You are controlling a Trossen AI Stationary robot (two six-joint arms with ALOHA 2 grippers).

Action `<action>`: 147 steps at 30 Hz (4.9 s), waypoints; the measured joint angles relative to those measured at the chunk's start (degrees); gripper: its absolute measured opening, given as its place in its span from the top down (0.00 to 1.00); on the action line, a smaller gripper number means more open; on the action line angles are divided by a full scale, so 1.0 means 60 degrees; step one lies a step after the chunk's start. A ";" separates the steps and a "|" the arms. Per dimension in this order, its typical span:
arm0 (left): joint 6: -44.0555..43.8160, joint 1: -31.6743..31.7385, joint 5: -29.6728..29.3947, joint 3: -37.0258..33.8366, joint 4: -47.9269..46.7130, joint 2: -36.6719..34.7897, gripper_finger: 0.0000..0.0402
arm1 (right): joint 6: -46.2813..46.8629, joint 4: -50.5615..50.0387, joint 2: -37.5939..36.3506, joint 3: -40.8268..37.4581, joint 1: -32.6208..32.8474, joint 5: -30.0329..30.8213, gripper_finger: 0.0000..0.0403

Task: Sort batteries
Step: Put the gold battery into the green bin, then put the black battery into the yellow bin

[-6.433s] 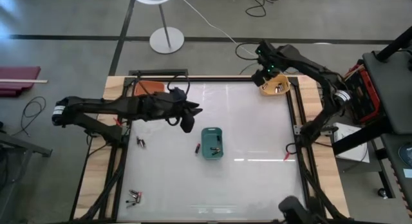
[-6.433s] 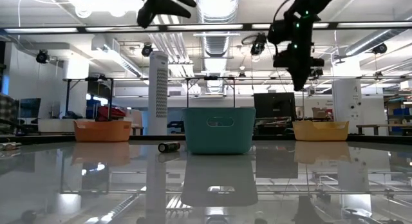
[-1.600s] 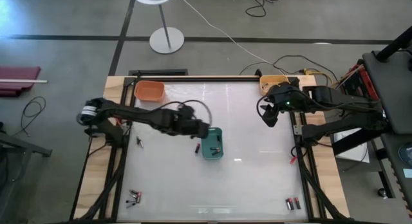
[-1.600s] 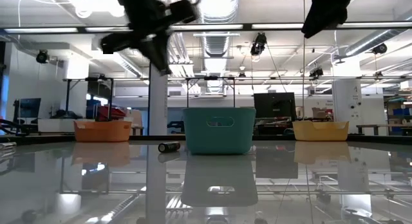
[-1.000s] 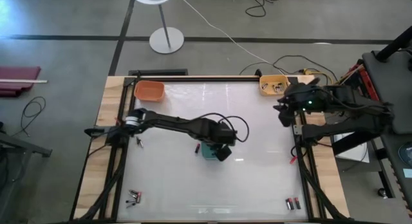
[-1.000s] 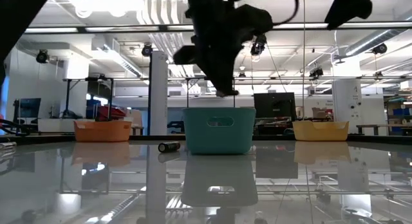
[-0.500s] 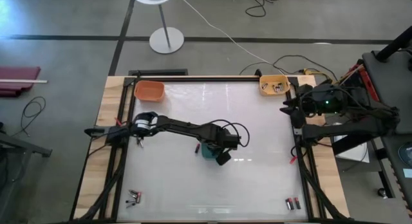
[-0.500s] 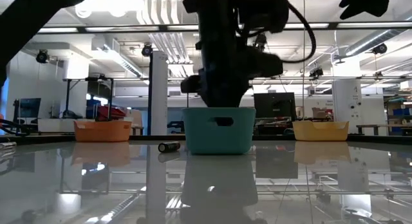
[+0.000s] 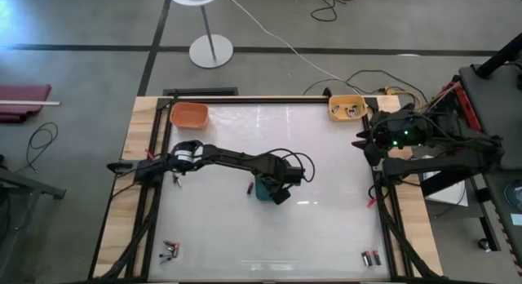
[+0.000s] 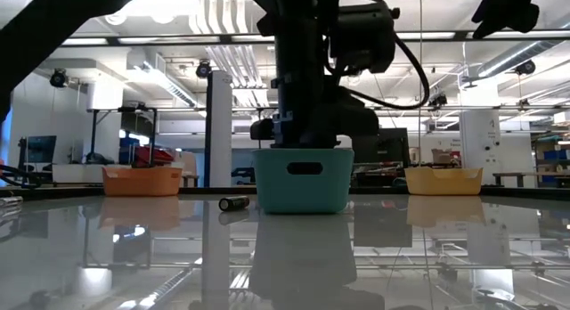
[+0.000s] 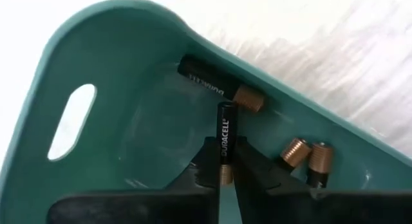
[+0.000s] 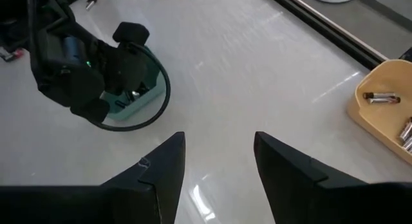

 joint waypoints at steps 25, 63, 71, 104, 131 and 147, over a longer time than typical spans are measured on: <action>-0.0082 -0.1376 -0.1368 0.3407 -0.4577 -0.0856 0.68 | -0.0128 0.0000 -0.0022 -0.0007 -0.0002 0.0009 0.54; -1.2429 -0.1998 0.1542 -0.9769 -0.0622 -0.7949 0.63 | -0.0341 0.3222 0.1235 -0.0011 -0.0004 -0.0638 0.51; -1.5489 -0.2179 0.1508 -1.0990 -0.1349 -0.8223 0.60 | -0.0568 0.4806 0.2913 0.0117 -0.0004 -0.0654 0.51; -1.7355 -0.2179 0.0189 -1.2724 0.0246 -0.8133 0.60 | -0.0645 0.4608 0.4787 0.1872 -0.0004 -0.1254 0.55; -1.4132 -0.2030 -0.0673 -1.2956 0.0922 -0.8117 0.98 | -0.0337 0.4494 0.4802 0.1869 -0.0004 -0.1124 0.66; -1.0817 -0.1656 -0.2457 -1.1746 0.0721 -0.8125 0.98 | -0.0726 0.5180 0.6290 0.1348 0.0200 -0.0820 0.57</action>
